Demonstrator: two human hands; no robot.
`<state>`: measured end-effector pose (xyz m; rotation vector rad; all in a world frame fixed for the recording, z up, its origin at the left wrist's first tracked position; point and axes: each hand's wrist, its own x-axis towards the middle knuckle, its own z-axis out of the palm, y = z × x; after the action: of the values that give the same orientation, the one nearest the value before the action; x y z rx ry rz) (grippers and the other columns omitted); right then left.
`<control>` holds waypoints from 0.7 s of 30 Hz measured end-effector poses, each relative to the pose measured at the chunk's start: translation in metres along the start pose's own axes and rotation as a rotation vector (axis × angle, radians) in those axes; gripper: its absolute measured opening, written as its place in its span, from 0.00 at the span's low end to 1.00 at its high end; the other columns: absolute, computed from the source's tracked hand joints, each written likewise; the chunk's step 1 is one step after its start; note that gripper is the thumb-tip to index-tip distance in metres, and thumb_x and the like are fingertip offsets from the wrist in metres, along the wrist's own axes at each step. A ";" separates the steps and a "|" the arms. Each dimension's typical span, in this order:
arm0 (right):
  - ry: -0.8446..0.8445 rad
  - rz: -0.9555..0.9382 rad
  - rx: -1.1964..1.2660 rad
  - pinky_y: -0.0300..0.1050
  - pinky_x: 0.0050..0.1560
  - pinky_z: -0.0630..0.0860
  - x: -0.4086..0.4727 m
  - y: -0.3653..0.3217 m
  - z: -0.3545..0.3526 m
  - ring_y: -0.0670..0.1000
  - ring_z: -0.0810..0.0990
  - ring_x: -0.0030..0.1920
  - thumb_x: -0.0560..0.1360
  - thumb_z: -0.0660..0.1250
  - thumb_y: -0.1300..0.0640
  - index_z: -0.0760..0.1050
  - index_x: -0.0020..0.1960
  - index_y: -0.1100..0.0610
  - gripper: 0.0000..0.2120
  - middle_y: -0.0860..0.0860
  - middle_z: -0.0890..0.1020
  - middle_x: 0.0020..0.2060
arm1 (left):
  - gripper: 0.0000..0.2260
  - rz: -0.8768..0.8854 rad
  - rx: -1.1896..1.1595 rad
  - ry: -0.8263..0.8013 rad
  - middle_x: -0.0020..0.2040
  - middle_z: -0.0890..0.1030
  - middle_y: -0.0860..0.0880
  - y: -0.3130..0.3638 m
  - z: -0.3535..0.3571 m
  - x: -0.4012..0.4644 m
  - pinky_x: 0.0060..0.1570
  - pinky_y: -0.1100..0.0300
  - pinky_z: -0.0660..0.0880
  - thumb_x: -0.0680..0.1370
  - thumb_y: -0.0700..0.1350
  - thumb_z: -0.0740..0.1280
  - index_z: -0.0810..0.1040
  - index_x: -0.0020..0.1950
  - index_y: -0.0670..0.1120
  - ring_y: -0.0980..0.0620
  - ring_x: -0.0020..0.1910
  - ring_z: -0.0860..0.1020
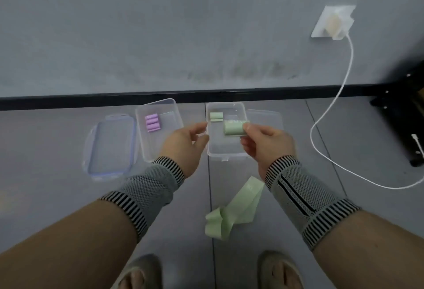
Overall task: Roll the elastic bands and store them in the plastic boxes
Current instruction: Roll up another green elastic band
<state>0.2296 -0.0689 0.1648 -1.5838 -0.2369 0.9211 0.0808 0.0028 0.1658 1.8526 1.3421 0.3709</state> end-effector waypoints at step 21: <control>0.049 0.008 -0.380 0.33 0.46 0.76 0.249 0.155 0.078 0.46 0.81 0.47 0.74 0.70 0.52 0.80 0.55 0.57 0.13 0.50 0.84 0.46 | 0.30 0.239 0.824 -0.230 0.77 0.43 0.55 -0.139 0.107 0.211 0.72 0.41 0.45 0.79 0.59 0.49 0.41 0.77 0.51 0.48 0.76 0.38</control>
<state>0.2899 0.1048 -0.0770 -1.9549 -0.3888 0.8766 0.1406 0.1618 -0.0496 2.6390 1.1983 -0.3359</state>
